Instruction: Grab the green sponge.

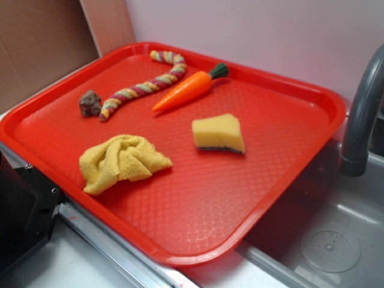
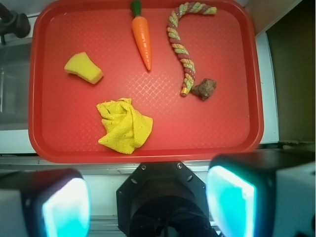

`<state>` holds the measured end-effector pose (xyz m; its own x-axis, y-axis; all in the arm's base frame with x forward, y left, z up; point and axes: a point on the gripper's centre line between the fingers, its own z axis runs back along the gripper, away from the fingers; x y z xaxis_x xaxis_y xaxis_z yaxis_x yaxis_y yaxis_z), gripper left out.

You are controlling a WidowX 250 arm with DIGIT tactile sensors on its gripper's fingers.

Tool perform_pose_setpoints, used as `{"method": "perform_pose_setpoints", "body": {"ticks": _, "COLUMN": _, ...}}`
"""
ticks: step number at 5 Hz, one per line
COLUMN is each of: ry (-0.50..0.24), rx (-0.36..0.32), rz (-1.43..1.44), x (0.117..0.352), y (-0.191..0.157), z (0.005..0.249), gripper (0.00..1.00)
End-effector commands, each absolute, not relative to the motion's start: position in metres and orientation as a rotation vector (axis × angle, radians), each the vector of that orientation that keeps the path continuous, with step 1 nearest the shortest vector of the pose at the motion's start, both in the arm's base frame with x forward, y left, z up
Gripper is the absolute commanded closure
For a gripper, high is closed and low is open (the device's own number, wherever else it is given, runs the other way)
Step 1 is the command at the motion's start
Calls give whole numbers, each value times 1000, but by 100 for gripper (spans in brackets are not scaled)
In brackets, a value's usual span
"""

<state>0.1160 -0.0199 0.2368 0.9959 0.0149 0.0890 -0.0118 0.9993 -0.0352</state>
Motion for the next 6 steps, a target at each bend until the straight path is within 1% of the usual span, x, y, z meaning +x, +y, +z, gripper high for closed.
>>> {"method": "perform_pose_setpoints", "body": {"ticks": 1, "ry": -89, "rx": -35, "rz": 13, "x": 116, "y": -20, "z": 237, "gripper": 0}}
{"method": "perform_pose_setpoints", "body": {"ticks": 2, "ry": -101, "rx": -38, "rz": -88, "x": 142, "y": -23, "z": 225, "gripper": 0}}
{"method": "perform_pose_setpoints", "body": {"ticks": 3, "ry": -142, "rx": -12, "rz": -205, "x": 159, "y": -36, "z": 216, "gripper": 0}}
{"method": "perform_pose_setpoints", "body": {"ticks": 4, "ry": -155, "rx": -40, "rz": -312, "x": 179, "y": -49, "z": 200, "gripper": 0}}
{"method": "perform_pose_setpoints", "body": {"ticks": 5, "ry": -185, "rx": -58, "rz": -415, "x": 192, "y": -64, "z": 185, "gripper": 0}}
{"method": "perform_pose_setpoints", "body": {"ticks": 6, "ry": -186, "rx": -97, "rz": -548, "x": 217, "y": -72, "z": 156, "gripper": 0}}
